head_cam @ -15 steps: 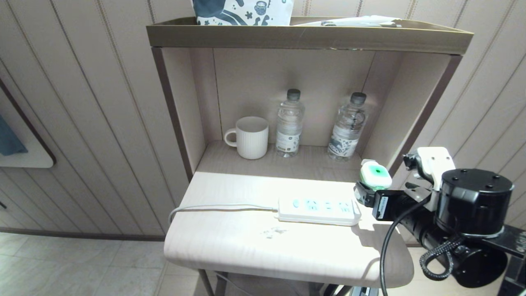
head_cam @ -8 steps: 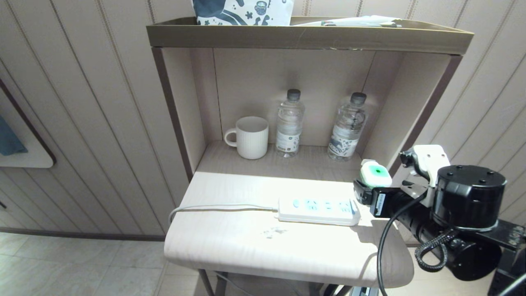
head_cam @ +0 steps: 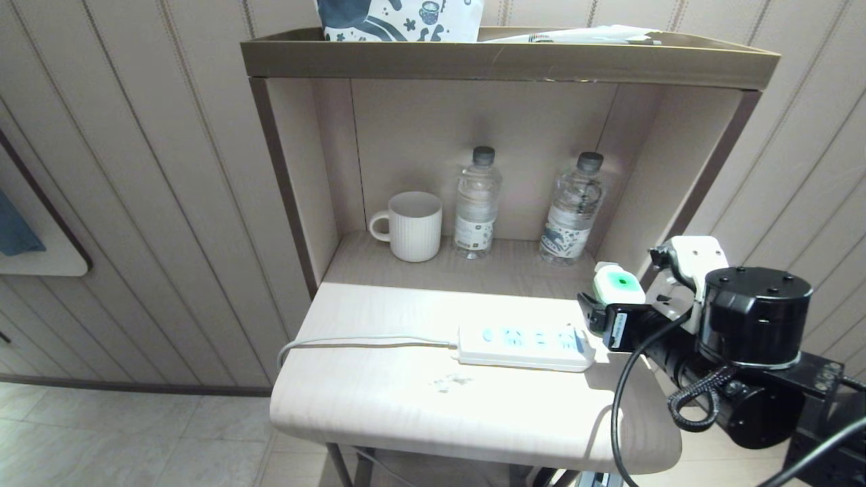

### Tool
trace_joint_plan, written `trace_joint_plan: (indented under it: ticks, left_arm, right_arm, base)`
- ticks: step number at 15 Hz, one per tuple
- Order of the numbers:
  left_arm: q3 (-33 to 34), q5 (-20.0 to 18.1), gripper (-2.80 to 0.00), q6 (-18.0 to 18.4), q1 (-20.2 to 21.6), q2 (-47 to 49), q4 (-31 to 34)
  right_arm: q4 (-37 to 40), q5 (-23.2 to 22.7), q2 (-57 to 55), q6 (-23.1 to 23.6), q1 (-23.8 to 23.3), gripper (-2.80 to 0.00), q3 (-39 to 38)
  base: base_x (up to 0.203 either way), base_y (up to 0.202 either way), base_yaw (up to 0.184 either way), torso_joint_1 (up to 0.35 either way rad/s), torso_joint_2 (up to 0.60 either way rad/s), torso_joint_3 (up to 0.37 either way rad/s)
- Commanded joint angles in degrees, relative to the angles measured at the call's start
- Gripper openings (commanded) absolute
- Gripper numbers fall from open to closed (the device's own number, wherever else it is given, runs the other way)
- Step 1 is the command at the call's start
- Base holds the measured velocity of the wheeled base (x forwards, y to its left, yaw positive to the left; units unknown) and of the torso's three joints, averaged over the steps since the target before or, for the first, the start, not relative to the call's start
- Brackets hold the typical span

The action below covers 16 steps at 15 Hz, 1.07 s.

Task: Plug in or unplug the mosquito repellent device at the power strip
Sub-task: Pick up the mosquito repellent liquid

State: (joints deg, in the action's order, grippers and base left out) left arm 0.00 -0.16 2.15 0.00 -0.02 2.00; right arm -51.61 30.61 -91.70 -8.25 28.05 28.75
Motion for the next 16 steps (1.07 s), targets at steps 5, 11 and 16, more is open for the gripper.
trace_joint_plan:
  ticks: [5,11,16]
  left_arm:
    - [0.0,0.0,-2.80,0.1,0.0,0.0,0.0]
    - [0.0,0.0,-2.80,0.1,0.0,0.0,0.0]
    - [0.0,0.0,-2.80,0.0,0.0,0.0,0.0]
  right_arm:
    - [-0.3,0.1,-0.1,-0.3,0.4,0.00,0.4]
    - [-0.2,0.2,1.4,-0.2,0.6,0.00,-0.4]
    - [-0.2,0.3,3.4,0.1,3.6,0.00,-1.5]
  base:
    - [0.000,0.000,0.000,0.000,0.00,0.000]
    - [0.000,0.000,0.000,0.000,0.00,0.000]
    - [0.000,0.000,0.000,0.000,0.00,0.000]
